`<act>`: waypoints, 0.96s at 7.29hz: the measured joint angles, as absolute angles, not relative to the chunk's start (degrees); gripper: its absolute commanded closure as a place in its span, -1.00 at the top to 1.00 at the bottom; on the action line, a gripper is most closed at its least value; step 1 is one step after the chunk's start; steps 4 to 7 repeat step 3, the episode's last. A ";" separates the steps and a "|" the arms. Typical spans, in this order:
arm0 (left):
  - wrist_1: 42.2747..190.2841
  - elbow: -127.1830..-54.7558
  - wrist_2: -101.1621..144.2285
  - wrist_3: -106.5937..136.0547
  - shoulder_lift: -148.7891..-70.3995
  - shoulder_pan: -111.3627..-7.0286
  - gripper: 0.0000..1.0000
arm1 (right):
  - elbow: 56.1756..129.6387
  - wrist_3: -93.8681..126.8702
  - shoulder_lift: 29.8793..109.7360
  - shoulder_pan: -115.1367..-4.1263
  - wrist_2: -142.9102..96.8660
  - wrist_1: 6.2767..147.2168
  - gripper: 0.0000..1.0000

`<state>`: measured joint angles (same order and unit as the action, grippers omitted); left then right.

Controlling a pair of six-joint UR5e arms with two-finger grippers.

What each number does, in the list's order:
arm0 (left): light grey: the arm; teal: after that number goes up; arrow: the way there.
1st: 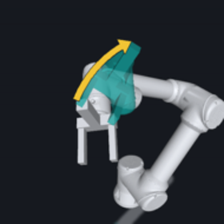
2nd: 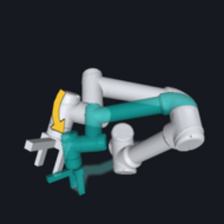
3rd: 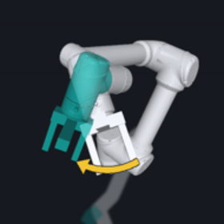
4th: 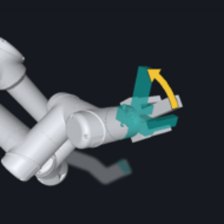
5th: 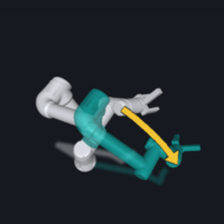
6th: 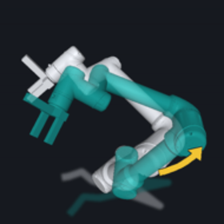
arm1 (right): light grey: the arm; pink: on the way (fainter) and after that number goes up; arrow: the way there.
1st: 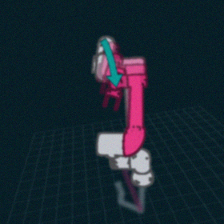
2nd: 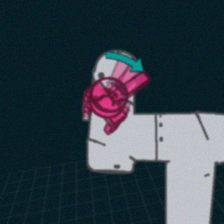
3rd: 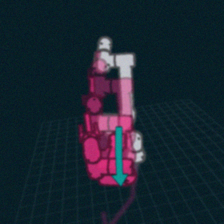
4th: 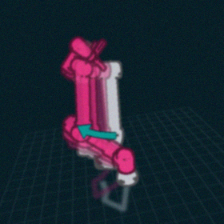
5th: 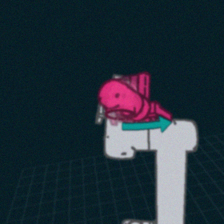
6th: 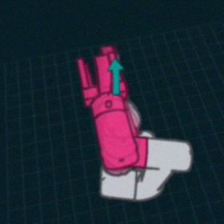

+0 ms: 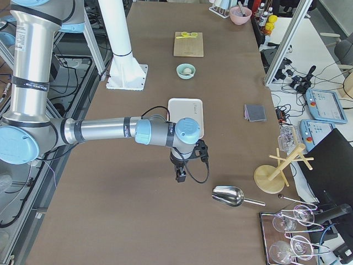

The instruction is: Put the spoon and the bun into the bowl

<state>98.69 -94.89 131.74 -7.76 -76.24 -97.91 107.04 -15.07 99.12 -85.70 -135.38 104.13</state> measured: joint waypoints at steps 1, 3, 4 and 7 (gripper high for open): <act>98.67 -94.86 131.70 -7.79 -75.83 -97.91 0.97 | 108.67 -14.89 97.67 -86.20 -134.48 108.78 1.00; 99.01 -95.05 131.70 -7.82 -75.25 -97.91 0.97 | 110.09 -14.78 96.40 -87.11 -132.38 112.51 1.00; 99.01 -95.05 131.70 -7.82 -75.25 -97.91 0.97 | 110.09 -14.78 96.40 -87.11 -132.38 112.51 1.00; 99.01 -95.05 131.70 -7.82 -75.25 -97.91 0.97 | 110.09 -14.78 96.40 -87.11 -132.38 112.51 1.00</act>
